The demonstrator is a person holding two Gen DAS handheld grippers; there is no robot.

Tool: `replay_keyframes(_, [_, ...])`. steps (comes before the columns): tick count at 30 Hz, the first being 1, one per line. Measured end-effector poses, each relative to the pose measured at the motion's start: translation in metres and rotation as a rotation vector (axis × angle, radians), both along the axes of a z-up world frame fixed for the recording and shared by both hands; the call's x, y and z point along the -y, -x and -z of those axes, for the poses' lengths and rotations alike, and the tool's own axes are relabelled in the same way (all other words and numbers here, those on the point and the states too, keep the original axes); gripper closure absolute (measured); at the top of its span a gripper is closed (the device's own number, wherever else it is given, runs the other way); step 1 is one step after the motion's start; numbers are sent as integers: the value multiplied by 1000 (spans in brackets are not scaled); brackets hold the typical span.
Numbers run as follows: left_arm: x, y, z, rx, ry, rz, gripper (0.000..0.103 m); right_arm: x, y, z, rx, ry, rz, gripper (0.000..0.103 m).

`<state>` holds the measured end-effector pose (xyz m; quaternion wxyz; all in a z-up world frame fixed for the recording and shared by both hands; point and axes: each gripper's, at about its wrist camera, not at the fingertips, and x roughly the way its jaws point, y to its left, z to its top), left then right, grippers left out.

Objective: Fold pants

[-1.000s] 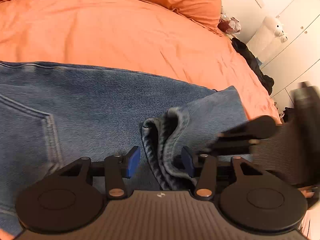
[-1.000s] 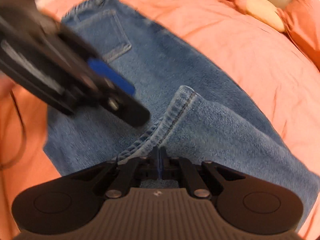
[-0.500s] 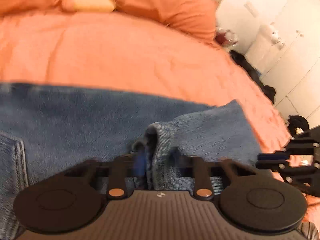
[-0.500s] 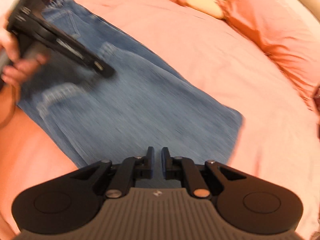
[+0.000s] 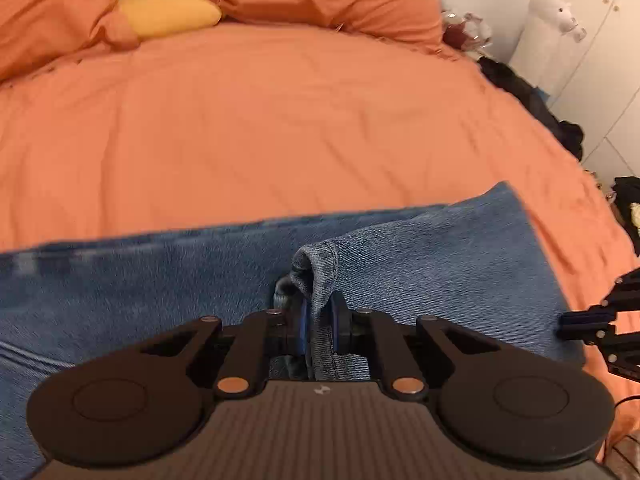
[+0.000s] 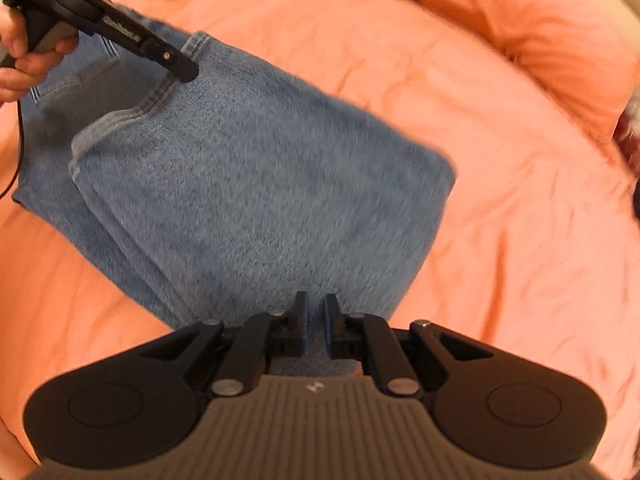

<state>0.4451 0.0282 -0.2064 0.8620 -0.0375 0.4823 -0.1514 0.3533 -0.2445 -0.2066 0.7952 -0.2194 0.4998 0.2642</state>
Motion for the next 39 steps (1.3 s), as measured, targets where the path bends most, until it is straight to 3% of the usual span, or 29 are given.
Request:
replay_keyframes(4, [11,4,16,4,-73,3,87,-2,0,21,-13,25,-40,99])
replay_keyframes(8, [21,10,-3,24,-170,61,80,-2,-10,-1,-31,26,-55,101])
replay_keyframes(10, [21,17,-19,43,-193,95,79,3,-14,-20,14,-3,-44,101])
replay_keyframes(13, [19,26,-44,58,-176,145,78,13,-40,-42,95,-29,6,102])
replay_keyframes(17, [27,14,-64,87,-90,132,78,19,-92,-48,87,-83,122,103])
replay_keyframes(19, [34,-1,-57,66,-87,106,79,13,-112,-39,65,-74,142,103])
replay_keyframes(20, [36,-9,-49,39,-92,93,85,7,-121,-32,61,-48,147,103])
replay_keyframes(23, [36,-29,-25,0,-128,53,92,0,-138,-10,30,-15,171,103])
replay_keyframes(26, [32,-43,-8,-67,-99,14,98,-5,-147,20,-16,-4,191,103])
replay_keyframes(29, [40,-49,3,-75,-145,21,98,-12,-148,30,-6,18,195,103])
replay_keyframes(33, [47,-43,-7,-54,-186,25,98,-7,-142,9,14,-5,187,103])
replay_keyframes(36, [51,-20,-28,-1,-188,73,94,11,-117,-15,15,-53,181,103])
replay_keyframes(39, [56,11,-44,2,-150,129,91,25,-76,-29,11,-59,124,103])
